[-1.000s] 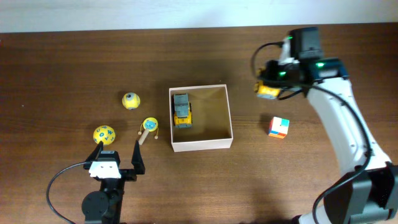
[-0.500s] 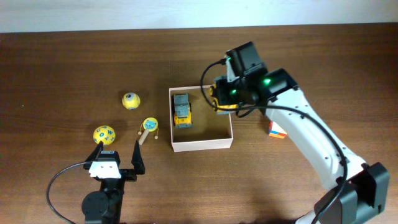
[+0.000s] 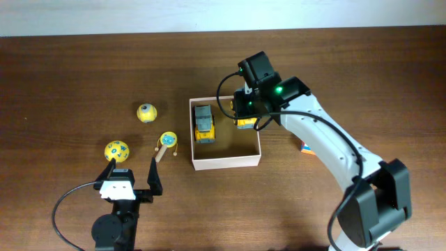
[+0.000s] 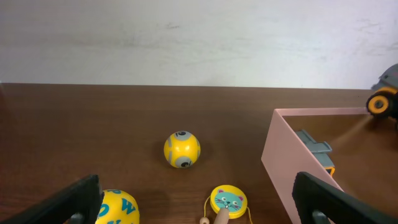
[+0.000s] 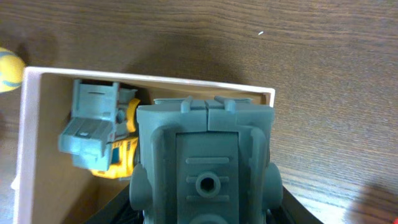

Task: Pack container
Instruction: 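Lift the truck with the right gripper and carry it over the box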

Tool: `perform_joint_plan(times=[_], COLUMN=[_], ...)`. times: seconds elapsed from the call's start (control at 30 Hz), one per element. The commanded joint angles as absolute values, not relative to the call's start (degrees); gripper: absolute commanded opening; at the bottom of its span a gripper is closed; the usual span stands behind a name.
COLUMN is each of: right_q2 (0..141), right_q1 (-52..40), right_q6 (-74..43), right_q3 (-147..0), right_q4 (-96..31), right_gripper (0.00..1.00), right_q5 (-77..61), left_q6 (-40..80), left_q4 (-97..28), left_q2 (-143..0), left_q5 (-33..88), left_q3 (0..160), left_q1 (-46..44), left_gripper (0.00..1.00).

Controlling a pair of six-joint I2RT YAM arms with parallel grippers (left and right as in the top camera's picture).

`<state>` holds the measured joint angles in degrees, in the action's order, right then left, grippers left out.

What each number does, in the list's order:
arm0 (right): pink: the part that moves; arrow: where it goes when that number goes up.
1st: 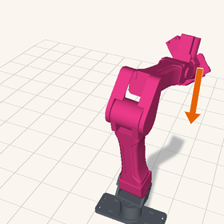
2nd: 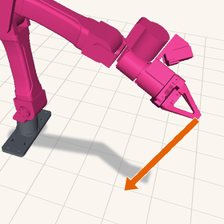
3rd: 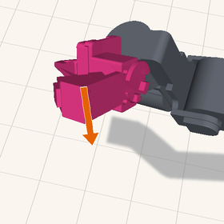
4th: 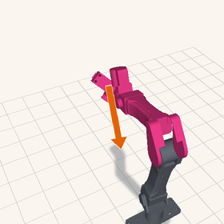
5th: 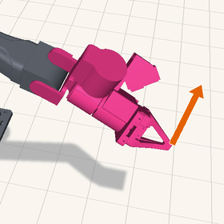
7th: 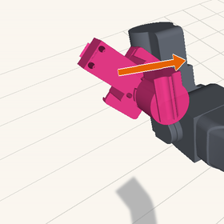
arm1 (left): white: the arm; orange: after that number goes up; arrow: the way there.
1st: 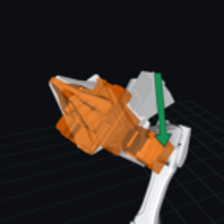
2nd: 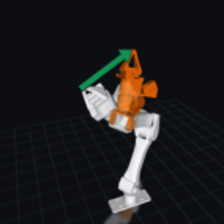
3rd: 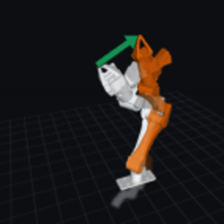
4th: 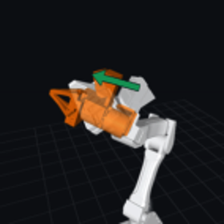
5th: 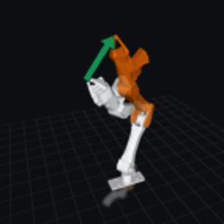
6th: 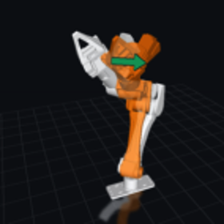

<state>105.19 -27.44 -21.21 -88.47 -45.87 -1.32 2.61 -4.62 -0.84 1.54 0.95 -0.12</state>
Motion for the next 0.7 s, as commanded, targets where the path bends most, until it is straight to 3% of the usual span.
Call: perform_joint_plan(times=[0.0, 0.67], right_q2=[107.33, 114.74], right_q1=[-27.81, -28.91], right_q6=[-21.93, -22.98], right_q3=[-88.18, -88.18], right_q4=[-45.3, -41.69], right_gripper=[0.45, 0.45], right_q5=[-0.16, -0.32], left_q6=[1.72, 1.72], left_q4=[-4.54, -4.54], left_q2=[-0.45, -0.45], left_q5=[2.35, 2.35], left_q3=[0.54, 0.54], left_q1=[0.16, 0.16], left_gripper=[0.99, 0.99])
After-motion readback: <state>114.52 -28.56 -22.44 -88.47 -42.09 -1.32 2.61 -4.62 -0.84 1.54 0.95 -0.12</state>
